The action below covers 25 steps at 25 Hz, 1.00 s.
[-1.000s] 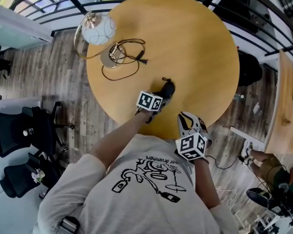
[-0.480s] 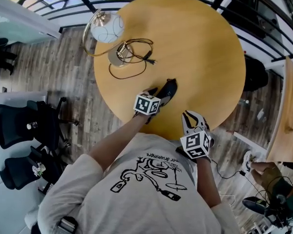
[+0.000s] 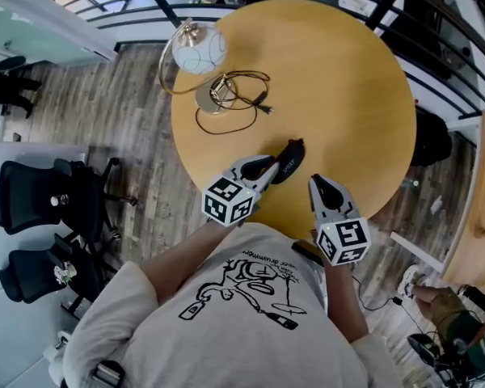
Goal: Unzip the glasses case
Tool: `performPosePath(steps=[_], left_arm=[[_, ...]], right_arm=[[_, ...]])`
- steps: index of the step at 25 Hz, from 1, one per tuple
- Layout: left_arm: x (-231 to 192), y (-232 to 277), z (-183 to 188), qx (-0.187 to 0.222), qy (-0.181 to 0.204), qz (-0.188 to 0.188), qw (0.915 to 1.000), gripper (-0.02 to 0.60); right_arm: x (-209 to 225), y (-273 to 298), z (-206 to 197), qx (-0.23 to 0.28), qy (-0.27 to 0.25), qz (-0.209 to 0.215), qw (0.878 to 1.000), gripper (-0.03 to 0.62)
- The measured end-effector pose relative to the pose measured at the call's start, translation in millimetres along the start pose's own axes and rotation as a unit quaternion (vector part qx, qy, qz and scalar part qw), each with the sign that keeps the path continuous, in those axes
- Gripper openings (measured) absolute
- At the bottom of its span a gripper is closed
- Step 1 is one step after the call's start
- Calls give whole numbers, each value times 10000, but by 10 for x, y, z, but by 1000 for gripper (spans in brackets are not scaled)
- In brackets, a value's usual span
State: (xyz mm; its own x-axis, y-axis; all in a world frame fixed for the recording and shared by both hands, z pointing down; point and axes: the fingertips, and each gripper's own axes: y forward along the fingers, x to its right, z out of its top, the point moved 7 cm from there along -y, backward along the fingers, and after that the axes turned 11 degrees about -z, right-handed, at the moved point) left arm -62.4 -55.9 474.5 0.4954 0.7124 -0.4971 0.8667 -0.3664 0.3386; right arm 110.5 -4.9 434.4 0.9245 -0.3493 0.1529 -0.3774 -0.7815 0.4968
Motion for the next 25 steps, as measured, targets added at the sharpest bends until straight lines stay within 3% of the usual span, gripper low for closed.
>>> performPosePath(steps=[2, 10, 25], left_arm=[[146, -77, 127, 183, 85, -122, 9997, 13], [619, -263, 439, 595, 560, -7, 9967, 9], [718, -299, 397, 562, 649, 162, 9962, 9]], right_arm=[[-36, -49, 134, 226, 325, -20, 9992, 26], [-351, -207, 375, 588, 284, 134, 9978, 25], [-493, -258, 380, 613, 230, 301, 9974, 21]])
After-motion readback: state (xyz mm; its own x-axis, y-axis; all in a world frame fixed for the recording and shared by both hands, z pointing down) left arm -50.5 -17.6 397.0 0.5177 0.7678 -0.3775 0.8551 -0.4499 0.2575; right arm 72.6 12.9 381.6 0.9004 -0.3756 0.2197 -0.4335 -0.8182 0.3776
